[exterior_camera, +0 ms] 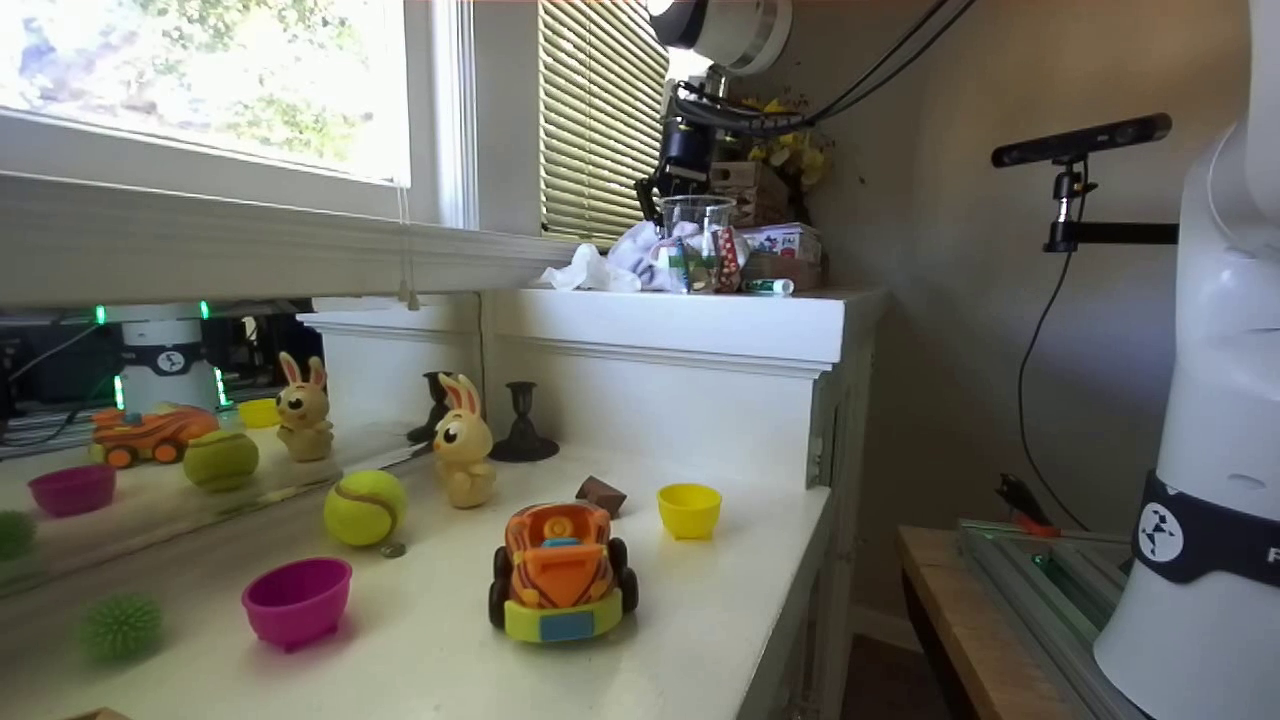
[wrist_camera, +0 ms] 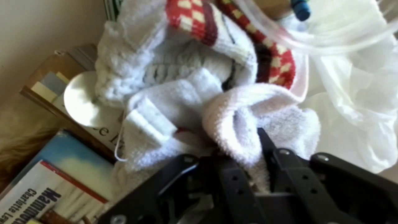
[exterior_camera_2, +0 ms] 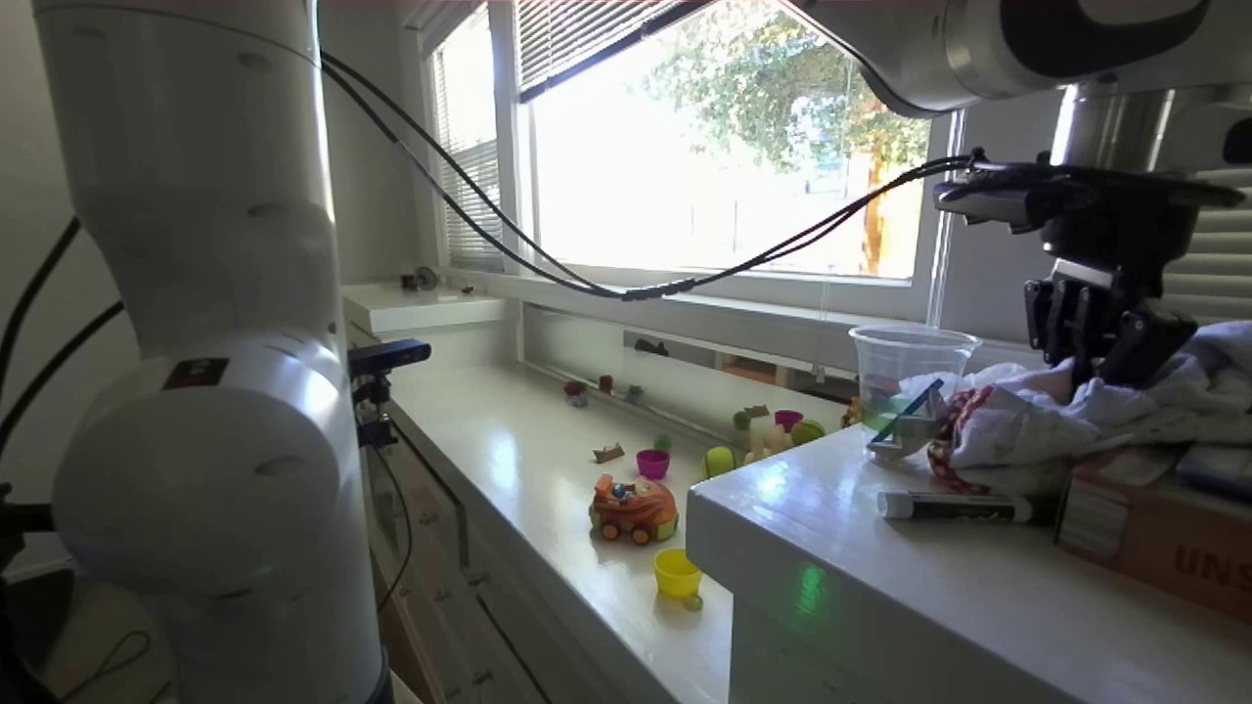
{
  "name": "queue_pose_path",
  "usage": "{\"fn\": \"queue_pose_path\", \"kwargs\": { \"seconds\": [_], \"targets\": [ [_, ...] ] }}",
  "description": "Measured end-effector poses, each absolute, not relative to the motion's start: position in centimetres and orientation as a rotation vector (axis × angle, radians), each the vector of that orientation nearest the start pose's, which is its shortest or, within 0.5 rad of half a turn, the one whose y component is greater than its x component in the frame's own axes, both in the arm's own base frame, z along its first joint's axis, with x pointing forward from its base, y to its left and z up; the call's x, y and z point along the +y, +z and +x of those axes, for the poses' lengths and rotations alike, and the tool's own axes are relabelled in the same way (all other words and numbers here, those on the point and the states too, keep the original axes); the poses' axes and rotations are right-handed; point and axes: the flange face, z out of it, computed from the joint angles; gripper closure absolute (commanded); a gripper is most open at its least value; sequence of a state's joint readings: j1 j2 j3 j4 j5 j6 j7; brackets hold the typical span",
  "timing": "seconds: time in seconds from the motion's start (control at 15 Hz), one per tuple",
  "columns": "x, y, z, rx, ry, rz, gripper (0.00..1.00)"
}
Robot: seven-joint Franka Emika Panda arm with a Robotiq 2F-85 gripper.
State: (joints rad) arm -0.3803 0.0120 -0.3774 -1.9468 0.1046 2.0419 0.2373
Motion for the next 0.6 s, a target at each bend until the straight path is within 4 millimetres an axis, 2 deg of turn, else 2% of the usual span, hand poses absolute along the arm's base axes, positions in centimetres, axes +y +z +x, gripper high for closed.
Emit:
{"fn": "queue_pose_path", "kwargs": {
  "seconds": [0.27,0.6],
  "targets": [
    [-37.8,51.8,41.8,1.493,-0.273,-2.671,0.98],
    [-37.1,58.0,39.7,1.474,-0.46,-2.645,0.98]
  ]
}}
